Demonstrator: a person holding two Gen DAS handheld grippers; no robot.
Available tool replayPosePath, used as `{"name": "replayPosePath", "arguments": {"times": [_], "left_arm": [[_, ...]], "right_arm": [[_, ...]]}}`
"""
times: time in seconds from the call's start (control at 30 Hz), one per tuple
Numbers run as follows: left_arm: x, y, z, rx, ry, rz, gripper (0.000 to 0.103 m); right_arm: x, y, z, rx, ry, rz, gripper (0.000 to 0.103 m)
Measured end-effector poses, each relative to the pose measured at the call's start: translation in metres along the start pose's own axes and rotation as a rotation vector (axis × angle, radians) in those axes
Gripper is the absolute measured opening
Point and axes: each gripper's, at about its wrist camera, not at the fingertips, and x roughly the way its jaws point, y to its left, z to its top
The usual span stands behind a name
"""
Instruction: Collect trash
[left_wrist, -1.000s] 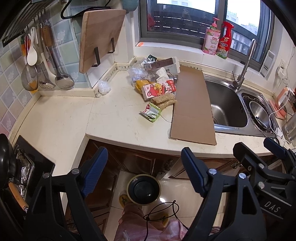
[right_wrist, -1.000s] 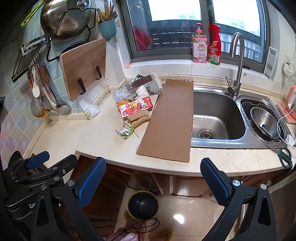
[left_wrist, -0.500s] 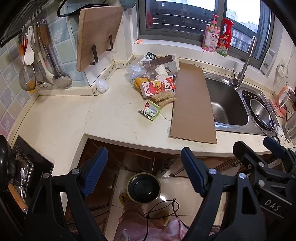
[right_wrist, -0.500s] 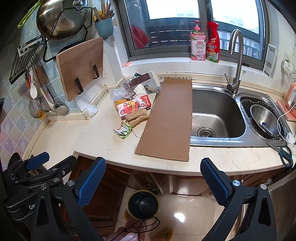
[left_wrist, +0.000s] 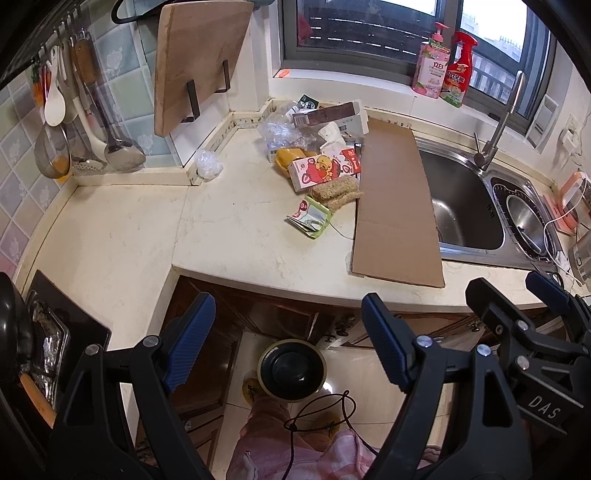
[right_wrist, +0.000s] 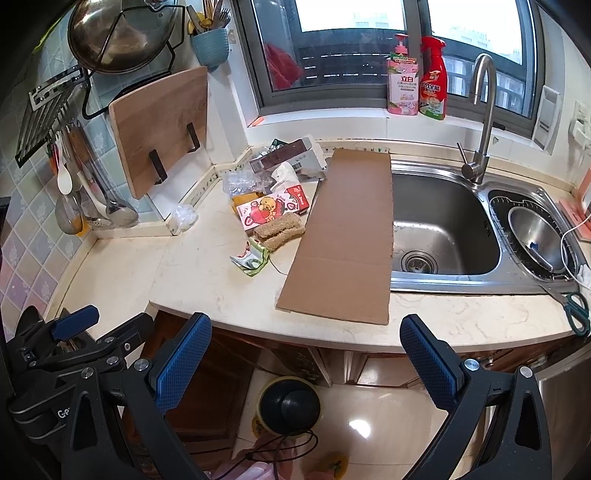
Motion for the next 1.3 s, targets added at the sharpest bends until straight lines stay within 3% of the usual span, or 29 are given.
{"name": "replayPosePath", "arguments": {"times": [0.37,0.5,0.7,0.9,1.07,1.3], "left_arm": [[0.058,0.045,0.059,-0.024,0.073,-0.033,0.079],[0.087,0.058,0.084,0.021,0.094,-0.037,0.079],[0.152,0.059,0.109,0.101,0.147,-0.094,0.079],[0.217,0.057,0.119,0.077,0.206,-0.171,0.079],[0.247,0.062,0.123,0.032,0.236,-0.212,0.079],[0.264,0.07,0.111,-0.004,0.266,-0.234,0.078]], "right_arm": [[0.05,0.016,0.048,0.03,0.028,0.01,0.103],[0.084,0.018,0.079,0.058,0.049,0.016,0.103],[0.158,0.016,0.127,0.118,0.107,0.035,0.103],[0.257,0.021,0.161,0.164,0.209,0.047,0.096],[0.327,0.017,0.165,0.257,0.301,0.058,0.09],[0.394,0.011,0.165,0.389,0.365,0.083,0.083]]}}
